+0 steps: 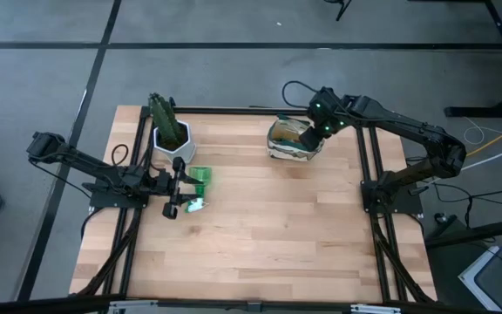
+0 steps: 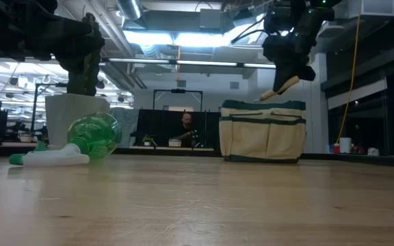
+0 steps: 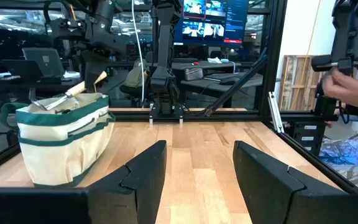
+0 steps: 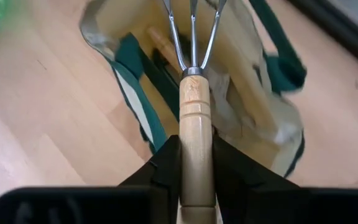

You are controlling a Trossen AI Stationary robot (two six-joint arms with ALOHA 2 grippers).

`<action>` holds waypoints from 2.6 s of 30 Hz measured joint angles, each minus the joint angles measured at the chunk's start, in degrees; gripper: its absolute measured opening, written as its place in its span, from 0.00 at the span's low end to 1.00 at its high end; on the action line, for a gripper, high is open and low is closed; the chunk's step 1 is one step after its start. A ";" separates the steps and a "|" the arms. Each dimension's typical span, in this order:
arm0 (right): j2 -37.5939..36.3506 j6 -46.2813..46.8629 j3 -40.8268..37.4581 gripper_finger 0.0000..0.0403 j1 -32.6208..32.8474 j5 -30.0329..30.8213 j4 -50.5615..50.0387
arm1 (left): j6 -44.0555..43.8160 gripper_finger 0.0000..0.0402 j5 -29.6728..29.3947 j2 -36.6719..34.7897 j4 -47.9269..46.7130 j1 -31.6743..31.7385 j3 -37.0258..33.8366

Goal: Pick & Place Garden tools in Gardening bag
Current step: Put the brown hand rake into the brown gardening bag, then put the green spray bottle into the brown gardening bag

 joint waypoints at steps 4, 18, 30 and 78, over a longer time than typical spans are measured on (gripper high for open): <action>0.00 -3.56 0.00 0.20 -0.02 0.02 2.81 | 0.00 0.45 -0.01 0.01 0.00 0.00 0.00; 0.00 -4.12 0.00 0.22 -0.01 0.09 5.56 | 0.00 0.45 -0.01 0.00 0.01 0.00 0.00; 0.00 -4.78 0.00 0.22 -0.02 0.31 5.54 | 0.00 0.45 -0.01 0.01 0.00 0.00 0.00; 0.00 -7.53 0.00 0.41 5.22 -10.05 24.56 | -0.01 0.45 0.00 0.00 0.01 0.00 0.00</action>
